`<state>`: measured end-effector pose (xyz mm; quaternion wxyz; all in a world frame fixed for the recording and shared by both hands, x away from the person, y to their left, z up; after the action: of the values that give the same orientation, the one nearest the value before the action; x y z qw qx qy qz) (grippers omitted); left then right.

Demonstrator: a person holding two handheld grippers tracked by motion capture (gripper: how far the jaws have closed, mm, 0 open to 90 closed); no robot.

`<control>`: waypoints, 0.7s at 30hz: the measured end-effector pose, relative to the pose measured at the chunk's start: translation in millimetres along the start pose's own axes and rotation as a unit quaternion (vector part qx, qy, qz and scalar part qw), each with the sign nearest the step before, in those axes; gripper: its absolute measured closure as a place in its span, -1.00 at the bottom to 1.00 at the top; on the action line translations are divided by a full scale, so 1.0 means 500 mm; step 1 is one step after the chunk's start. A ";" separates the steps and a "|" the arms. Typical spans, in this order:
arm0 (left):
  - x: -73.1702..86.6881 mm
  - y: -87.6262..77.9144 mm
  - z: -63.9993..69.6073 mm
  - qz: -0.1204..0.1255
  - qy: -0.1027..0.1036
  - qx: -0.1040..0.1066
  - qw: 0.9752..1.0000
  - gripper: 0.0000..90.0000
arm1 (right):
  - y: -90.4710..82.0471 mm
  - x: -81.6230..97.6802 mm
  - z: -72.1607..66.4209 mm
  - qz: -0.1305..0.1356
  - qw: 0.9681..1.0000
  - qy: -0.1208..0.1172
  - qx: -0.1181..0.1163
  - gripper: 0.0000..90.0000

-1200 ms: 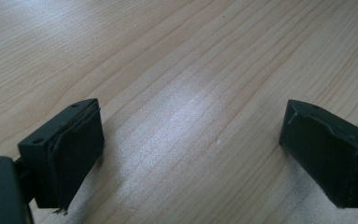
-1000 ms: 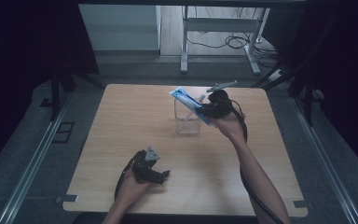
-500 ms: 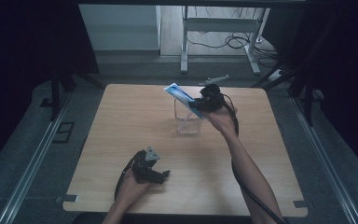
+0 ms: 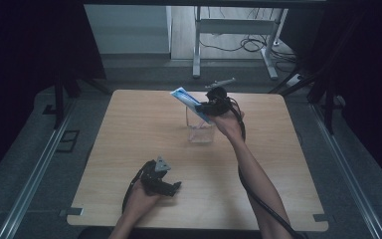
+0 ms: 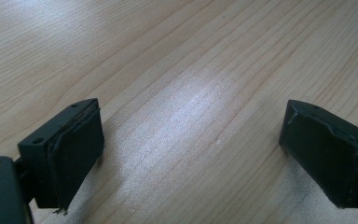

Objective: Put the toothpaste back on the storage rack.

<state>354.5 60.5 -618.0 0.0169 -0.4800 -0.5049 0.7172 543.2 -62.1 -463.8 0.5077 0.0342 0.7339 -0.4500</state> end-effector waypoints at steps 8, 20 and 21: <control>0.000 0.000 0.000 0.000 0.000 0.001 1.000 -0.86 | 0.033 -0.009 -0.001 0.002 1.000 -0.006 -0.002 0.65; 0.001 0.000 0.000 -0.001 0.000 0.001 1.000 -0.86 | 0.063 -0.010 0.015 0.008 1.000 -0.002 -0.002 0.64; 0.001 0.000 0.000 -0.001 0.001 0.002 1.000 -0.86 | 0.064 -0.009 0.016 0.012 1.000 -0.002 -0.003 0.64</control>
<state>354.1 60.6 -618.0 0.0190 -0.4797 -0.5044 0.7177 567.4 -46.8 -480.7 0.5148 0.0402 0.7337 -0.4417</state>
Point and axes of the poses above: each handheld gripper's, and its own axes: y roughly forward along the jaws, x roughly out of its underside, z roughly to its right, the point moved 10 cm from there along y, roughly forward along the jaws, and after that the axes turned 1 degree about -y, right-handed, at the moved point
